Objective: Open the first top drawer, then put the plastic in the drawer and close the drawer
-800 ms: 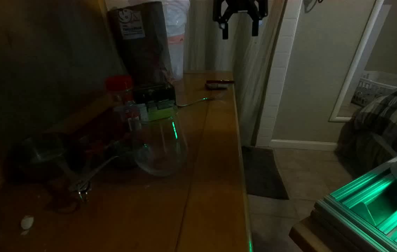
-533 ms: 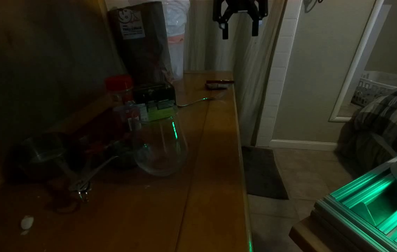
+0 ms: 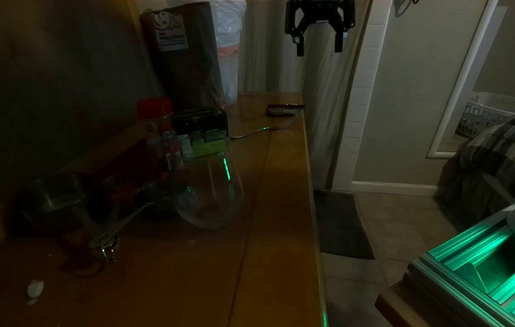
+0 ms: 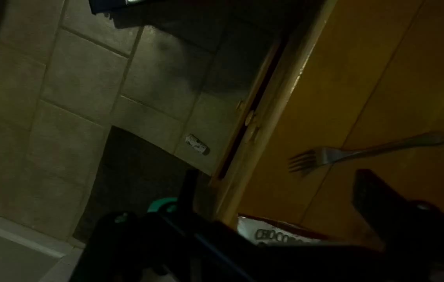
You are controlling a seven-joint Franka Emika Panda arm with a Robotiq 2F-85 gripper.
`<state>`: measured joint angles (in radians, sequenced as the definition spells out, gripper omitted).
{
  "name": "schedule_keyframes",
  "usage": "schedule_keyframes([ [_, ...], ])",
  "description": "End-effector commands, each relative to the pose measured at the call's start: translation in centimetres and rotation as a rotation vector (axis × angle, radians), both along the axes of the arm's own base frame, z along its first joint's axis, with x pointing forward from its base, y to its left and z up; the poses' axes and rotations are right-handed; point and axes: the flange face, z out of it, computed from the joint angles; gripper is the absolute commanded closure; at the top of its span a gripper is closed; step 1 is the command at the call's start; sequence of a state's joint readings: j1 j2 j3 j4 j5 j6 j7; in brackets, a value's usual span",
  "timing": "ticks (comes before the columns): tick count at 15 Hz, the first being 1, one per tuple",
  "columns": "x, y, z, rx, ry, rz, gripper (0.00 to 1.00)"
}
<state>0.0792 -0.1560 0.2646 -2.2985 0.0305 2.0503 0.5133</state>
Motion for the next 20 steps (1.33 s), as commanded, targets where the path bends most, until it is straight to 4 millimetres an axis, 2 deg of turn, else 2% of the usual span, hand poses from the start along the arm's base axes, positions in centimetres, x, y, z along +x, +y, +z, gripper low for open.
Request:
schedule_keyframes([
  [1, 0.7, -4.8, -3.0, 0.001, 0.017, -0.031, 0.0],
  [5, 0.6, -8.0, -6.2, 0.018, 0.062, 0.186, 0.0],
  [12, -2.5, -12.7, -12.3, 0.12, 0.173, 0.558, 0.0],
  [14, -2.8, -13.7, -14.9, 0.162, 0.196, 0.661, 0.0],
  [15, -2.6, -12.9, -12.9, 0.129, 0.19, 0.577, 0.0],
  [17, -2.9, -13.6, -14.4, 0.148, 0.206, 0.63, 0.0],
  [20, -2.9, -13.6, -15.0, 0.153, 0.214, 0.647, 0.0],
])
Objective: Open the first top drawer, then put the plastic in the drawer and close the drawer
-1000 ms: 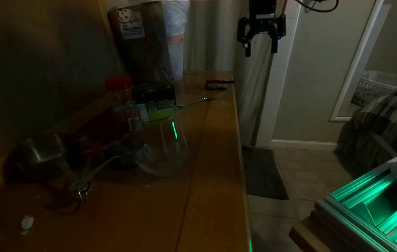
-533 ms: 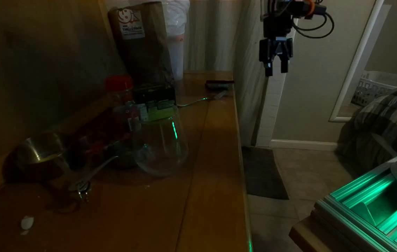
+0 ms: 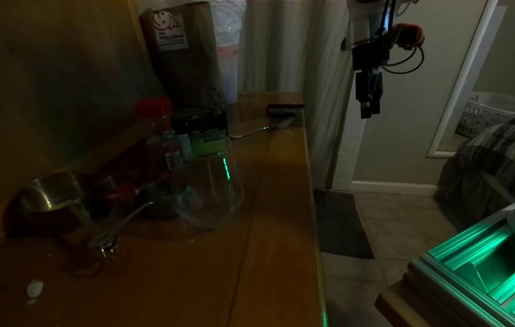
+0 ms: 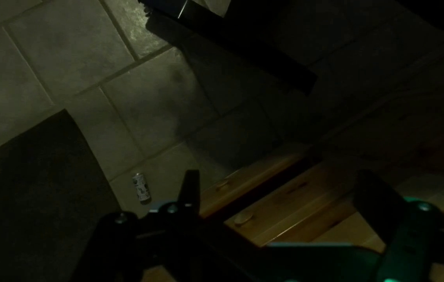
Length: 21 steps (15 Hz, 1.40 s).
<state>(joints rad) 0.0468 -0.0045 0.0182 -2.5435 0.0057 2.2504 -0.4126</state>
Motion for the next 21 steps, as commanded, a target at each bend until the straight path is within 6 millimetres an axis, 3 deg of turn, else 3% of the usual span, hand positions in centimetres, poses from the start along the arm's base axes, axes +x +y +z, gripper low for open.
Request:
schedule_keyframes([
  [1, 0.0, 0.0, 0.0, 0.0, 0.0, 0.001, 0.0],
  [3, 0.0, 0.0, 0.0, 0.001, 0.0, 0.003, 0.0],
  [9, 0.5, -0.6, -3.3, 0.171, -0.179, 0.242, 0.0],
  [13, 0.6, 0.5, -4.9, 0.252, -0.304, 0.365, 0.0],
  [17, 2.2, 2.0, -5.7, 0.376, -0.401, 0.429, 0.0],
  [21, 2.4, -0.7, -8.9, 0.475, -0.436, 0.467, 0.0],
])
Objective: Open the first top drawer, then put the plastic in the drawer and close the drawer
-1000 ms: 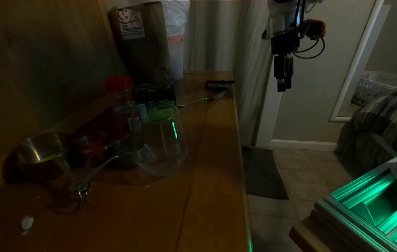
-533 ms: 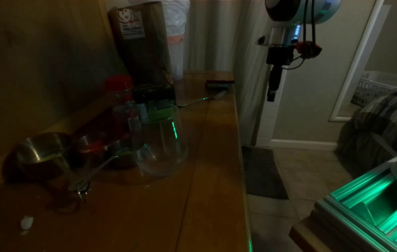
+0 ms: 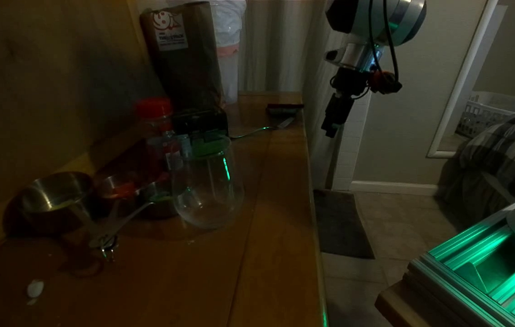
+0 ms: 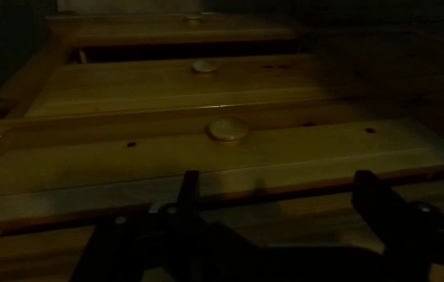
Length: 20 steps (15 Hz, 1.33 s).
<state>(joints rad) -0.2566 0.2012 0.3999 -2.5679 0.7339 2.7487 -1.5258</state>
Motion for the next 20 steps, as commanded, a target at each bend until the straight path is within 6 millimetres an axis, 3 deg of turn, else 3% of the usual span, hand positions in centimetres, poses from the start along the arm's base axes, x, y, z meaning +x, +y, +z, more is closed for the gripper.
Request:
schedule_keyframes([
  [1, 0.2, -3.2, -3.7, 0.081, -0.024, 0.038, 0.0],
  [2, -0.4, -4.3, -4.9, 0.094, -0.015, 0.05, 0.0],
  [3, -0.3, -3.0, -2.7, 0.055, -0.008, 0.035, 0.0],
  [5, -0.9, -4.6, -4.6, 0.075, 0.004, 0.049, 0.0],
  [8, -0.3, -5.5, -5.1, 0.087, -0.019, 0.038, 0.0],
  [15, 0.0, -6.1, -11.1, 0.237, 0.022, -0.089, 0.0],
  [20, 0.3, -4.5, -14.1, 0.359, 0.001, -0.158, 0.0],
])
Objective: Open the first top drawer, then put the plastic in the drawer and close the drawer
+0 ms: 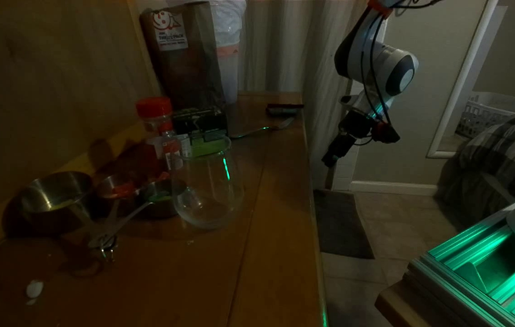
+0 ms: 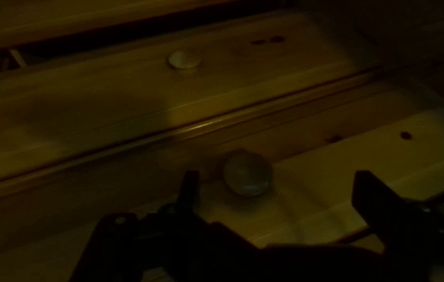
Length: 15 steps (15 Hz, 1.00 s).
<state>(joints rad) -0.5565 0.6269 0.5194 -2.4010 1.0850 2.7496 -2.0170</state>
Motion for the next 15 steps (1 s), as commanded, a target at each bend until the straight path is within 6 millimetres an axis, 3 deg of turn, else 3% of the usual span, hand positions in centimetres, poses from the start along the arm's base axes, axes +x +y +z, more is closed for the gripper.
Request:
schedule_keyframes([
  [1, 0.9, 1.3, -2.2, 0.076, -0.043, -0.053, 0.0],
  [8, 1.7, 3.2, -5.3, 0.146, -0.058, -0.05, 0.0],
  [15, 2.3, 4.7, -7.1, 0.213, -0.047, -0.075, 0.0],
])
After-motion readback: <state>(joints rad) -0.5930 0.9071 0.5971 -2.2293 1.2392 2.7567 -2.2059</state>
